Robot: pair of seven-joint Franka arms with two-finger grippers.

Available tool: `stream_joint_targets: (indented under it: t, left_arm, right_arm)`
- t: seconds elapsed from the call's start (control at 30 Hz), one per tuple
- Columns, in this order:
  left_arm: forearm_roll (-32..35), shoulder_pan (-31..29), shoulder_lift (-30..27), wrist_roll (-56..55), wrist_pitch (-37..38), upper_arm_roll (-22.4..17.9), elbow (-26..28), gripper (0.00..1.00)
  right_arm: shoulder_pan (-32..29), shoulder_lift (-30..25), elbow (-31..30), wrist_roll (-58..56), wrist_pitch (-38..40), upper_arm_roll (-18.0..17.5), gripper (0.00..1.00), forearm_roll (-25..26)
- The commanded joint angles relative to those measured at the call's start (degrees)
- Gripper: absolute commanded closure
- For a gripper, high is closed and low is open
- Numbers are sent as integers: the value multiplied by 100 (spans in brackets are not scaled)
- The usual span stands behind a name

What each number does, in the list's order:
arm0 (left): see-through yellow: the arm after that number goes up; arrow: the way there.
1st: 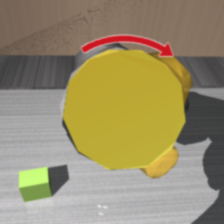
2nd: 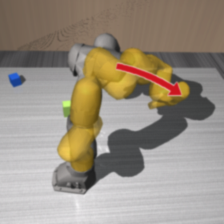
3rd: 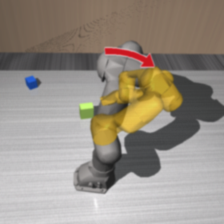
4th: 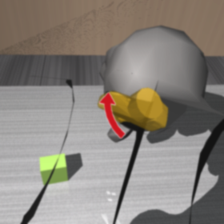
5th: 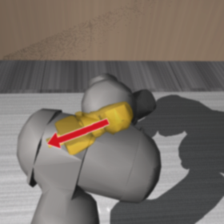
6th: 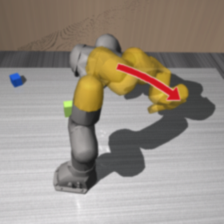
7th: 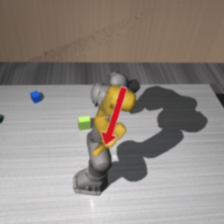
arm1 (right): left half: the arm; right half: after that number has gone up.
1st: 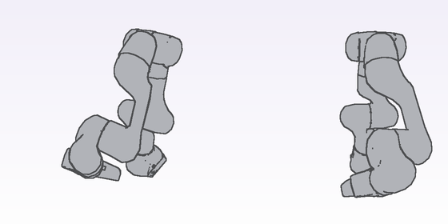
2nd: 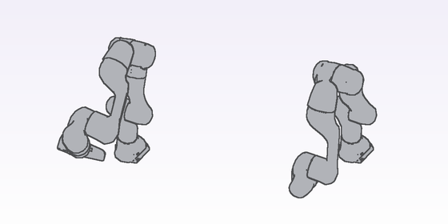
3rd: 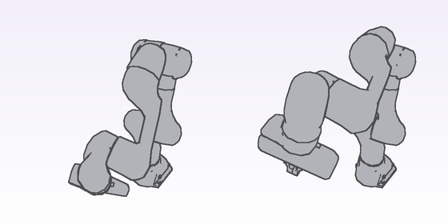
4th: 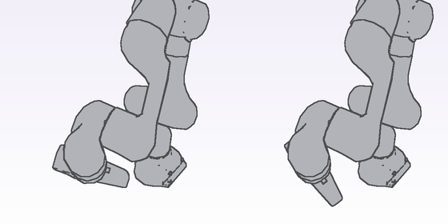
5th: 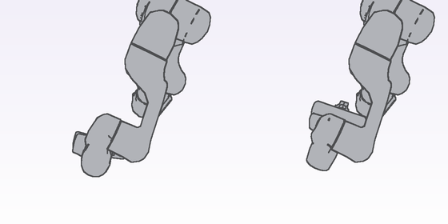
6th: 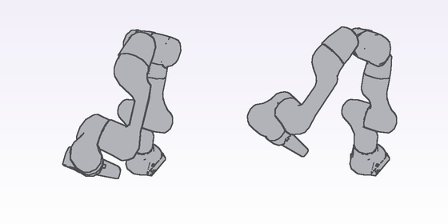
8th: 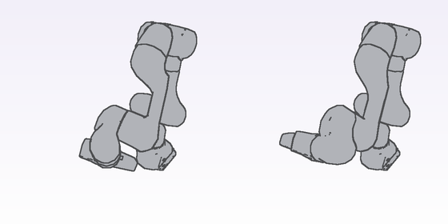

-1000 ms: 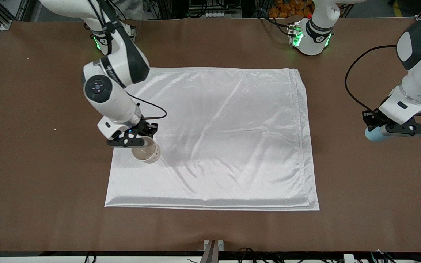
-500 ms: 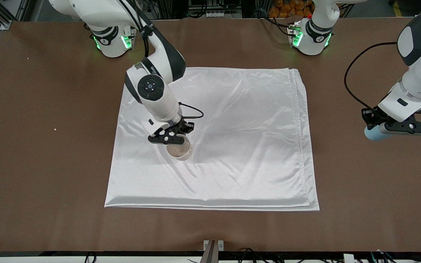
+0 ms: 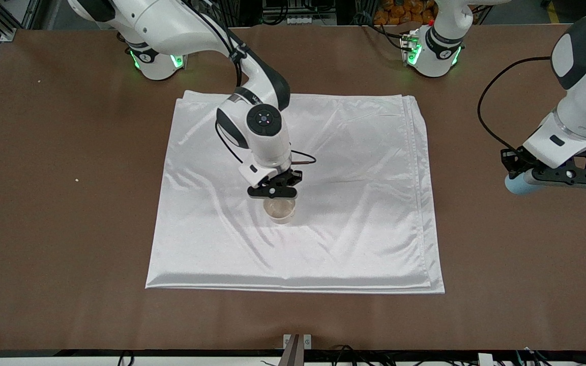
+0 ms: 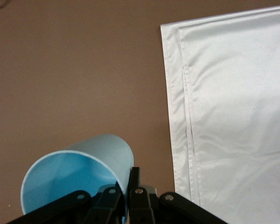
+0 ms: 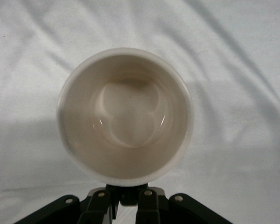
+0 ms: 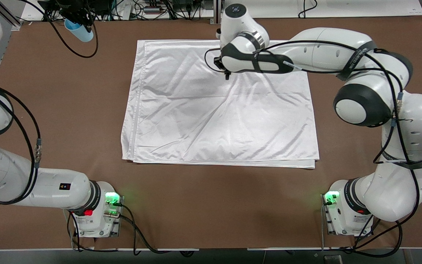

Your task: Place blue cup into white mug on cloth

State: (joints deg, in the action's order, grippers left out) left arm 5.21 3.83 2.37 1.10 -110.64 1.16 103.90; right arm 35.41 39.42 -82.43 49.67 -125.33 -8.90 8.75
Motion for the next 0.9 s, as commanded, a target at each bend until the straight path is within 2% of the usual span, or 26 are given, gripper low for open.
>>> stream_joint_targets:
  t: [0.0, 0.2, 0.33, 0.43, 0.47, 0.5, 0.53, 0.57, 0.87]
  left_arm:
    - [50, -40, -9, 21, 130, 77, -89, 100]
    - [32, -57, 0, 13, 130, 139, -98, 100]
    - [-20, -66, 9, 47, 130, 139, -107, 100]
    - [-47, -66, 0, 92, 130, 139, -116, 100]
    - [-47, -75, 0, 92, 130, 139, -124, 100]
    - [-47, -66, 9, 92, 130, 139, -124, 100]
    - [-47, -66, 9, 92, 130, 139, -124, 100]
    - [-47, -66, 9, 92, 130, 139, -124, 100]
    - [-29, -57, 9, 109, 130, 183, -124, 100]
  right_arm:
    - [115, 382, 376, 262, -149, -94, 100, 364]
    - [133, 505, 376, 640, -176, -226, 100, 751]
    - [142, 541, 376, 745, -176, -226, 100, 821]
    - [151, 549, 368, 754, -176, -226, 72, 813]
    - [151, 549, 368, 754, -176, -226, 58, 813]
    - [151, 549, 368, 763, -167, -226, 42, 795]
    - [151, 541, 368, 772, -167, -226, 12, 795]
    - [151, 541, 368, 798, -167, -226, 0, 804]
    - [107, 366, 368, 834, -88, -244, 0, 769]
